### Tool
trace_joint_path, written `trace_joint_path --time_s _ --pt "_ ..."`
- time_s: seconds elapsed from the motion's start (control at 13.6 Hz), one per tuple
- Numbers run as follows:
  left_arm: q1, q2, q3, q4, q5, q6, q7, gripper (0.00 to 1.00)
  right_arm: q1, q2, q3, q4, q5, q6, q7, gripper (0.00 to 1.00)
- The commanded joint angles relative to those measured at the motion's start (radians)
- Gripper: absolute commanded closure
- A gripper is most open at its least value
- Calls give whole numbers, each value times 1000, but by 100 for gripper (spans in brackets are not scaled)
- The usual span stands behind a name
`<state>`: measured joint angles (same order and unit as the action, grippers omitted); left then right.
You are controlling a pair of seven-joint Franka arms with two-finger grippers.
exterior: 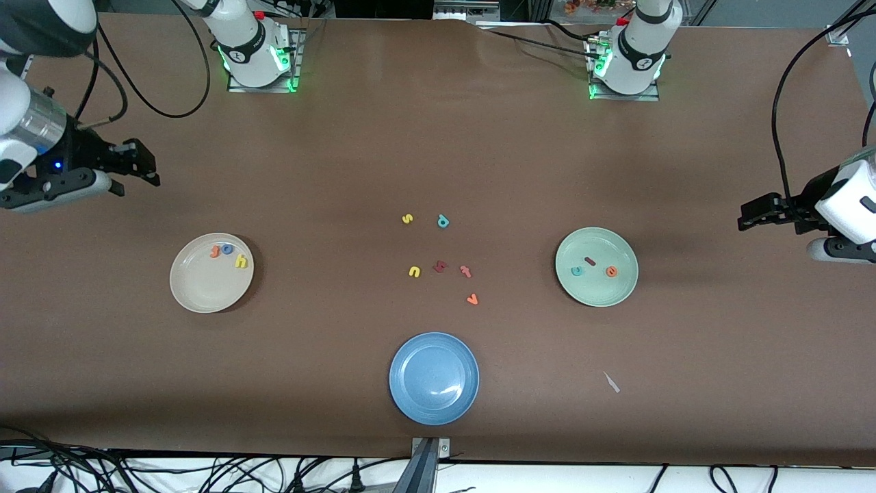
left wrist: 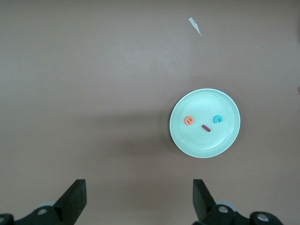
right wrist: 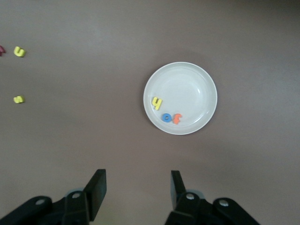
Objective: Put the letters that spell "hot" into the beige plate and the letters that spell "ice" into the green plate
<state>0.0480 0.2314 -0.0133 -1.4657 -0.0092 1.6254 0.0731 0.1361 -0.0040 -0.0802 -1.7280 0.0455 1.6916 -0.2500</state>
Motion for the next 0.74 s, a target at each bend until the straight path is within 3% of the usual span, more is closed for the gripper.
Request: trace_joint_path --time_s 0.0,0.15,0.52,0.66 --pt "1 6 3 -1 -21 11 25 1 -6 -2 43 16 -41 -20 28 36" --pt "1 3 3 1 -18 11 25 1 -7 1 49 34 -88 -26 44 36" --pt "1 3 -1 -1 -17 11 25 1 -51 19 51 91 -87 -36 35 36" --pt "1 5 -1 -2 -18 11 25 1 -88 19 85 91 -87 -36 35 36"
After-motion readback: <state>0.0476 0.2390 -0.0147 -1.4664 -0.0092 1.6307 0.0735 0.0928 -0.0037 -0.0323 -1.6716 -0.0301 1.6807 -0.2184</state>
